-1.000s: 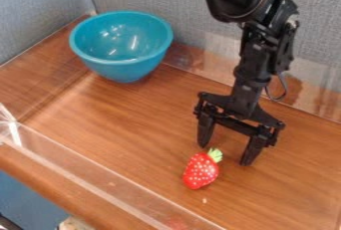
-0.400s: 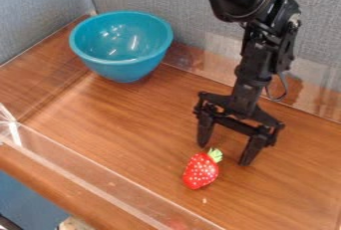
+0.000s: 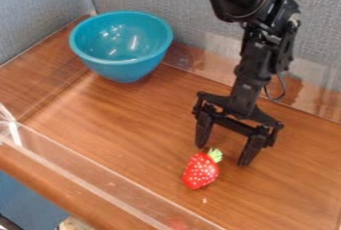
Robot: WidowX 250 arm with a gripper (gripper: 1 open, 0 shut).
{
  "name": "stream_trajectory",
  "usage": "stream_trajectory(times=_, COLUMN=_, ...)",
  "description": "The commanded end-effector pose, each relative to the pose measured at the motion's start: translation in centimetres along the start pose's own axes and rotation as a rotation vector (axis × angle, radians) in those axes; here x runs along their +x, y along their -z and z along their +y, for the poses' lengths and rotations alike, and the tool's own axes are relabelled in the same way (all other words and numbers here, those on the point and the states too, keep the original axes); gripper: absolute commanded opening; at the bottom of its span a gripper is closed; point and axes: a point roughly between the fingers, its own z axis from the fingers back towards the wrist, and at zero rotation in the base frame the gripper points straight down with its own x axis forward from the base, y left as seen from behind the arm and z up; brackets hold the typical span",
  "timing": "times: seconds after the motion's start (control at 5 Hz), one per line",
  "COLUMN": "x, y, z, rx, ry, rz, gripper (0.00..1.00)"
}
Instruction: Put the strawberry in the blue bowl
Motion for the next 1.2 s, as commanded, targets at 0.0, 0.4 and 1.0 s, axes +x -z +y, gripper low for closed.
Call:
stream_trajectory(times=0.0, x=-0.21, y=2.17, z=0.51, rx=0.028, ry=-0.02, rz=0.081, gripper=1.0)
stream_trajectory(times=0.4, x=-0.31, y=2.28, z=0.47, rx=0.034, ry=-0.026, rz=0.108, gripper=1.0)
stream_trajectory(times=1.0, x=-0.48, y=2.41, z=0.4, rx=0.038, ry=-0.034, rz=0.146, gripper=1.0)
